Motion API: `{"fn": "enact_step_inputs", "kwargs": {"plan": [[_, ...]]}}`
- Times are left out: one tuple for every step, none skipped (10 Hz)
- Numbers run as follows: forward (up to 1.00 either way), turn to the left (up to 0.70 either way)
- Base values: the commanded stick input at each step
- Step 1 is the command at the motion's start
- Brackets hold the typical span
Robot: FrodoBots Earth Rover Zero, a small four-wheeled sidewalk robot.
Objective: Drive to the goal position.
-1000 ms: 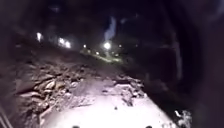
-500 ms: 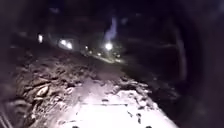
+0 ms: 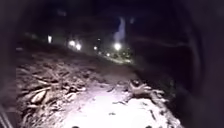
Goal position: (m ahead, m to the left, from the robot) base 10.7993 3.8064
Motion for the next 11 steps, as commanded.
{"fn": "enact_step_inputs", "kwargs": {"plan": [[0.70,0.00],[0.70,0.00],[0.70,0.00],[0.70,0.00],[0.70,0.00],[0.70,0.00],[0.70,0.00],[0.70,0.00],[0.70,0.00],[0.70,0.00],[0.70,0.00]]}}
